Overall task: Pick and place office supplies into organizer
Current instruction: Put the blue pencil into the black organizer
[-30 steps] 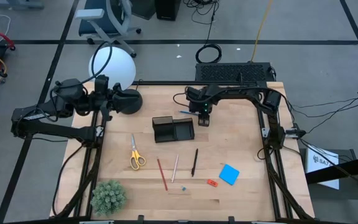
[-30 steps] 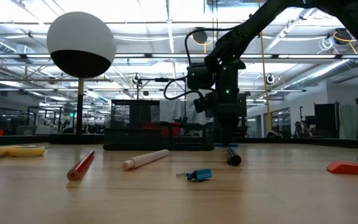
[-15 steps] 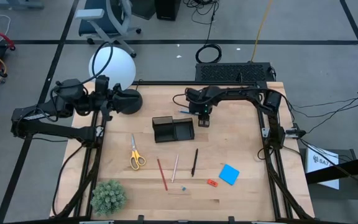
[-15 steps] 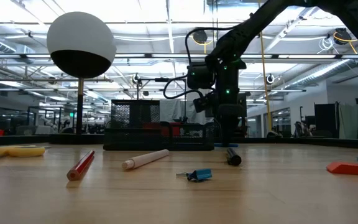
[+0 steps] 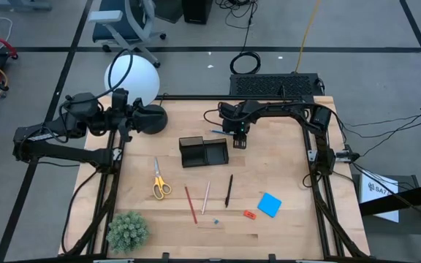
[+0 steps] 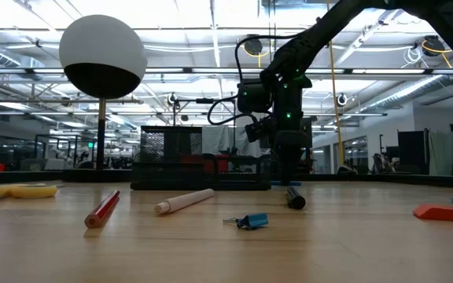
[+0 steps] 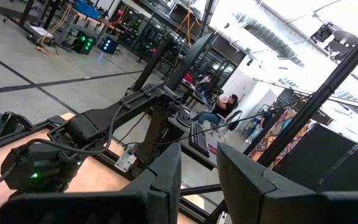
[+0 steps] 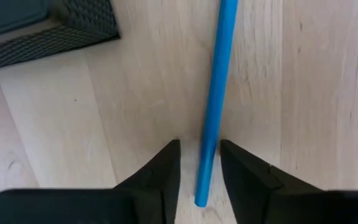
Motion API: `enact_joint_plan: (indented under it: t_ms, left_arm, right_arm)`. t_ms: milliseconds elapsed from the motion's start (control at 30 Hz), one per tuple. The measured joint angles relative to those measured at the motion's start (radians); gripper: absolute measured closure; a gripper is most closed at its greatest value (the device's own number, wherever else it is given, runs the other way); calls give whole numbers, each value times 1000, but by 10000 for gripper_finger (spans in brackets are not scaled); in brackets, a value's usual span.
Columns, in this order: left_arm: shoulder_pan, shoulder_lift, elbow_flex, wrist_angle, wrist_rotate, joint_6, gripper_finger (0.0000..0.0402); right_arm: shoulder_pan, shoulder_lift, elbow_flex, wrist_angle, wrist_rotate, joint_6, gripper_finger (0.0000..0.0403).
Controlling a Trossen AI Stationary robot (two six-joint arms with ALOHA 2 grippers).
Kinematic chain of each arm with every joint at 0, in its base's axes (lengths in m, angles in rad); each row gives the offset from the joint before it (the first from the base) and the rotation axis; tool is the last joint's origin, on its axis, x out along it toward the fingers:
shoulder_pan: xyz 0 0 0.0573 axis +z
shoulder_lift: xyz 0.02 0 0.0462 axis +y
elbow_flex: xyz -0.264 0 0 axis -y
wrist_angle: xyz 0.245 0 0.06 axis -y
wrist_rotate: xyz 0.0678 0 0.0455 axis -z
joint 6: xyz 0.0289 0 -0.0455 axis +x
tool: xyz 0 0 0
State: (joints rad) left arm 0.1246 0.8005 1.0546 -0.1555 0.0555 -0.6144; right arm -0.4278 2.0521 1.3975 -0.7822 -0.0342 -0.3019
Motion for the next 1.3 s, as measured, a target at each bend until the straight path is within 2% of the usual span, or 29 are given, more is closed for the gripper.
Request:
enact_joint_plan:
  t_ms: [233, 400, 1300]
  left_arm:
    - [0, 0, 0, 0, 0, 0, 304]
    - [0, 0, 0, 0, 0, 0, 304]
    - [0, 0, 0, -2, 0, 4, 304]
  right_arm:
    - [0, 0, 0, 0, 1, 2, 354]
    - [0, 0, -1, 0, 2, 6, 376]
    - [-4, -6, 0, -14, 3, 35, 389]
